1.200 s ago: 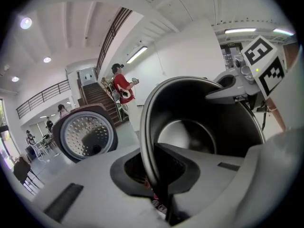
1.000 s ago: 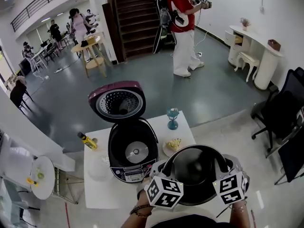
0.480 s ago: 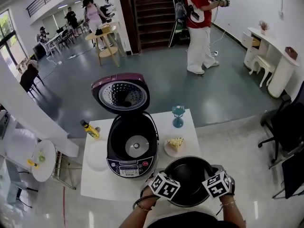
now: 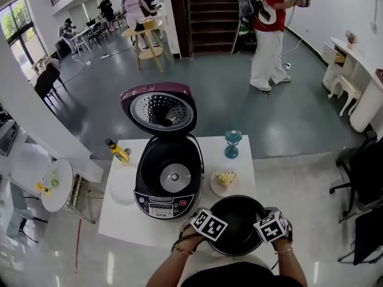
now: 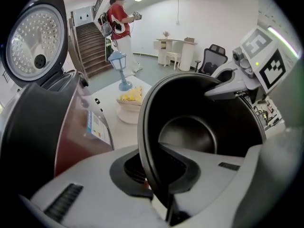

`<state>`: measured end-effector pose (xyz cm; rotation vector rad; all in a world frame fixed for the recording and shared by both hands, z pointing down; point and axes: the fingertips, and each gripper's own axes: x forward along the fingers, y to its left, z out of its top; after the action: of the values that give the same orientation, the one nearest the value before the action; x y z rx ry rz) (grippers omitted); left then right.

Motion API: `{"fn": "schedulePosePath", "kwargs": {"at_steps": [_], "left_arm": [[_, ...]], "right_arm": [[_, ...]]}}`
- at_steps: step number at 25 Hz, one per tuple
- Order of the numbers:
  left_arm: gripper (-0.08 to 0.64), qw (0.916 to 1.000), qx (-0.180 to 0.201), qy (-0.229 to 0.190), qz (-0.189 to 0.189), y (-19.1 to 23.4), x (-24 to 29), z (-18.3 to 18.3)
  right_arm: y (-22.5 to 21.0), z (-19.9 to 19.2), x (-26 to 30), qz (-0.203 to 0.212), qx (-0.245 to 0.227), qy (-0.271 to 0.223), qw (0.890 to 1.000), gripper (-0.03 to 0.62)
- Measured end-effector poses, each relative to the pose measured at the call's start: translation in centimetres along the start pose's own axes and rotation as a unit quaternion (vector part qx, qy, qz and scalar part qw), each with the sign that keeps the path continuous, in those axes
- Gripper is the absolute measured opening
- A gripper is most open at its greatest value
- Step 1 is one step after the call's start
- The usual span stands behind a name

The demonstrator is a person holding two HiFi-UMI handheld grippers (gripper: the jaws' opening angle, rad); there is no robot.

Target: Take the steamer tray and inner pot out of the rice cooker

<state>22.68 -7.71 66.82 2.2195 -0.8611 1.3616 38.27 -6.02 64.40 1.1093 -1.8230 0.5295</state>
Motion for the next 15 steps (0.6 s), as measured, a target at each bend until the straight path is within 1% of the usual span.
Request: {"fn": "schedulePosePath", "kwargs": {"at_steps": [4, 7, 9, 12, 15], "left_arm": [[0.023, 0.9999, -0.009, 0.012, -0.002, 0.4, 0.8, 0.0], [0.023, 0.9997, -0.022, 0.010, -0.004, 0.9, 1.0, 0.2], [0.023, 0.9997, -0.022, 0.009, -0.002, 1.2, 1.1, 0.5], [0.024, 0.9999, -0.011, 0.002, 0.005, 1.4, 1.2, 0.9], [0.035, 0.9990, 0.028, -0.006, 0.033, 1.4, 1.1, 0.6]], "right_arm": [[-0.3, 0.2, 1.1, 0.010, -0.001, 0.004, 1.000, 0.023], [-0.6, 0.7, 1.6, 0.016, 0.003, 0.001, 1.000, 0.021], [-0.8, 1.1, 1.8, 0.017, 0.002, 0.001, 1.000, 0.020], [-1.0, 1.3, 1.8, 0.017, -0.006, 0.002, 1.000, 0.023], [-0.9, 1.3, 1.9, 0.008, -0.029, -0.001, 1.000, 0.031]]}}
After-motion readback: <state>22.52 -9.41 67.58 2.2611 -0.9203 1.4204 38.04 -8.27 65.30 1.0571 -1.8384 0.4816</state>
